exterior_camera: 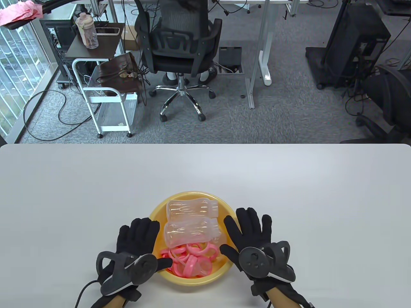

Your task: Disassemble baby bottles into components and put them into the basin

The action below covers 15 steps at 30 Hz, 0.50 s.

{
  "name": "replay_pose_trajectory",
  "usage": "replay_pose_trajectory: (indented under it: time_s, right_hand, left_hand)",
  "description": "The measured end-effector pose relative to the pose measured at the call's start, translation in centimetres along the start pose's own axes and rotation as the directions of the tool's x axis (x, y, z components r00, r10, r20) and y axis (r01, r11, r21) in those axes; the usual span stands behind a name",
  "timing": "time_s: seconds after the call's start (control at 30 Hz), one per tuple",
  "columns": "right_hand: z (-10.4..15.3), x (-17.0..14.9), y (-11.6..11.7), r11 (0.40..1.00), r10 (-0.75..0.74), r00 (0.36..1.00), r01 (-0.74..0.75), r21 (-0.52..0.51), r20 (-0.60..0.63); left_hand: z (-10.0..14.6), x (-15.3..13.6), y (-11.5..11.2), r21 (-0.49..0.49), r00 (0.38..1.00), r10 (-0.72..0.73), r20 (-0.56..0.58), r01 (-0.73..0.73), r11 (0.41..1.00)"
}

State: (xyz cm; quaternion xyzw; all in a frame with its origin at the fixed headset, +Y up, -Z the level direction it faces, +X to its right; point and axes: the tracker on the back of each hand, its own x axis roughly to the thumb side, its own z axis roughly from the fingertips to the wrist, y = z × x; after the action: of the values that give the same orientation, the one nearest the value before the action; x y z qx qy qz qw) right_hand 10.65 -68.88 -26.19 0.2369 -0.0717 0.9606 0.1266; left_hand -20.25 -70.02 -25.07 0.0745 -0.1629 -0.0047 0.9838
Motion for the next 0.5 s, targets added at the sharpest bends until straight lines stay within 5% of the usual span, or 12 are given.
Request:
replay_pose_trajectory:
  time_s: [0.5]
  right_hand:
    - [-0.01,-0.03,0.01,1.0,-0.001,1.0,0.001,0.015,-0.007]
  left_hand:
    - [0.03,-0.05,-0.02,-0.001,1.0,0.016,-0.007,-0.016,1.0]
